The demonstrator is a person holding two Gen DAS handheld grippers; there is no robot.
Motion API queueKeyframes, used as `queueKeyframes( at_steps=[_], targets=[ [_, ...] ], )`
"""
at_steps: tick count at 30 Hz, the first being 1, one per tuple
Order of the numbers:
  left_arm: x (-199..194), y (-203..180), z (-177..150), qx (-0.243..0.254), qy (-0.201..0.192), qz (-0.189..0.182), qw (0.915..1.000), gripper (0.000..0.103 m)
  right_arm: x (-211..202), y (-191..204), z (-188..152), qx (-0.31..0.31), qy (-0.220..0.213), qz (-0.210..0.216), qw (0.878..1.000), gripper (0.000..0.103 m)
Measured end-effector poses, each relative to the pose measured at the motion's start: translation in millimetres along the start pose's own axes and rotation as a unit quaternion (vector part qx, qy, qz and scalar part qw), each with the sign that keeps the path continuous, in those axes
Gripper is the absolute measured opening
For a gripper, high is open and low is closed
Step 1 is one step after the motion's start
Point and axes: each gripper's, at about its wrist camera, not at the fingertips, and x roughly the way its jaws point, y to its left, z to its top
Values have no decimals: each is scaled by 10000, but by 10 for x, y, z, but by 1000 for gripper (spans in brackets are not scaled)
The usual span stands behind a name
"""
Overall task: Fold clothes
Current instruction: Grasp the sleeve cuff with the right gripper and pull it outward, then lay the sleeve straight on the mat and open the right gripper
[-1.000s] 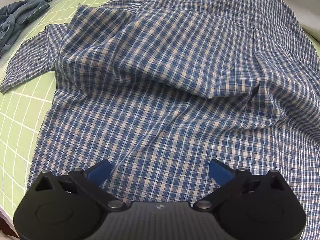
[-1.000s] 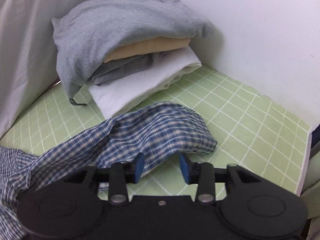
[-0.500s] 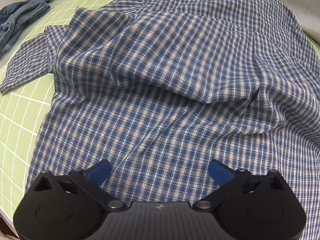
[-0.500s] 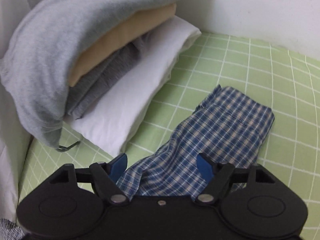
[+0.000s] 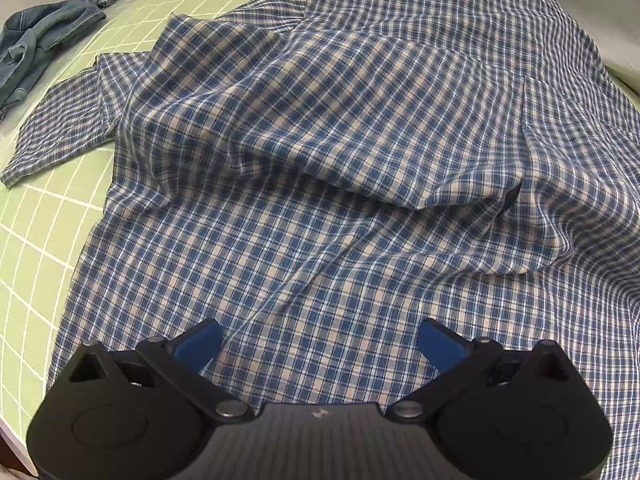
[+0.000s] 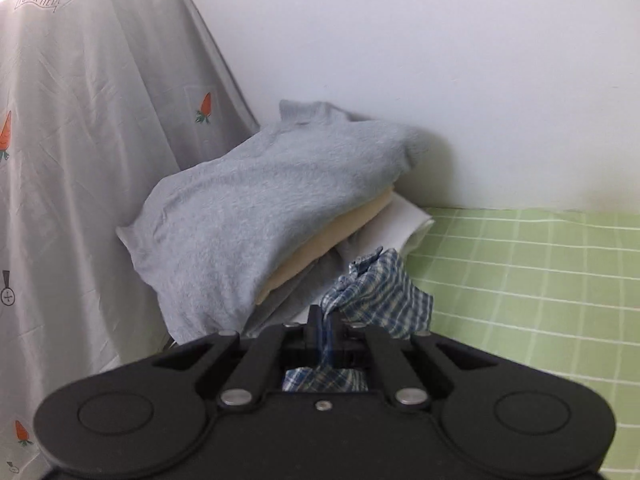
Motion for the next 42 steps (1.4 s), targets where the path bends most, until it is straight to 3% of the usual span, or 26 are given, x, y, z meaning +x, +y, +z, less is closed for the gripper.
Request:
queueKeyframes(
  at_steps=[3, 5, 6, 8, 11, 12, 13, 17, 19, 22, 27, 30, 31, 32, 33, 34, 35, 38, 42],
  targets=[
    [-42, -1, -29, 1, 0, 1, 10000, 103, 83, -366, -330, 37, 799, -774, 9938, 10],
    [-58, -2, -37, -1, 7, 3, 10000, 103, 89, -620, -508, 366, 1242, -1047, 9860, 15],
    [-72, -3, -49, -7, 10, 5, 10000, 103, 65, -706, -574, 521, 1352, -1133, 9829, 24],
    [-85, -1, -57, -11, 23, 6, 10000, 103, 6, -796, -617, 693, 1330, -1175, 9817, 44],
    [-91, 4, -45, 2, 57, 0, 10000, 103, 18, -890, -523, 1072, 1210, -900, 9827, 56],
    [-101, 4, -49, 2, 61, 0, 10000, 103, 54, -915, -475, 1227, 1176, -868, 9816, 68],
    [-110, 4, -54, 1, 63, -1, 10000, 103, 80, -912, -447, 1243, 1136, -961, 9810, 72],
    [-153, 6, -90, -14, 6, 3, 10000, 103, 234, -821, -320, 456, 879, -1476, 9841, 74],
    [-171, 12, -116, -21, -25, 5, 10000, 103, 334, -842, -249, 127, 718, -1724, 9823, 82],
    [-167, 61, -121, -22, -31, 2, 10000, 103, 539, -903, -118, -274, 634, -2004, 9773, 83],
    [-187, 104, -108, -63, -5, 13, 10000, 103, 763, -1089, 26, -195, 1090, -1607, 9808, 85],
    [-213, 119, -108, -101, 13, 23, 9999, 103, 737, -1092, -7, -379, 1100, -1508, 9817, 82],
    [-221, 124, -108, -113, 19, 27, 9999, 103, 728, -1091, -26, -439, 1105, -1479, 9818, 71],
    [-230, 130, -108, -125, 25, 31, 9999, 103, 721, -1079, -47, -537, 1100, -1451, 9818, 52],
    [-237, 135, -110, -133, 27, 33, 9999, 103, 713, -1061, -67, -656, 1086, -1424, 9816, 42],
    [-246, 140, -112, -139, 30, 34, 9999, 103, 716, -1037, -72, -789, 1093, -1352, 9816, 14],
    [-254, 144, -114, -145, 35, 36, 9999, 103, 725, -1011, -67, -930, 1111, -1254, 9815, 8],
    [-284, 139, -133, -156, 54, 38, 9999, 103, 653, -977, 43, -986, 784, -1013, 9868, 6],
    [-316, 180, -142, -192, 49, 46, 9998, 103, 395, -1016, 336, -579, -221, -1023, 9928, 6]
  ],
)
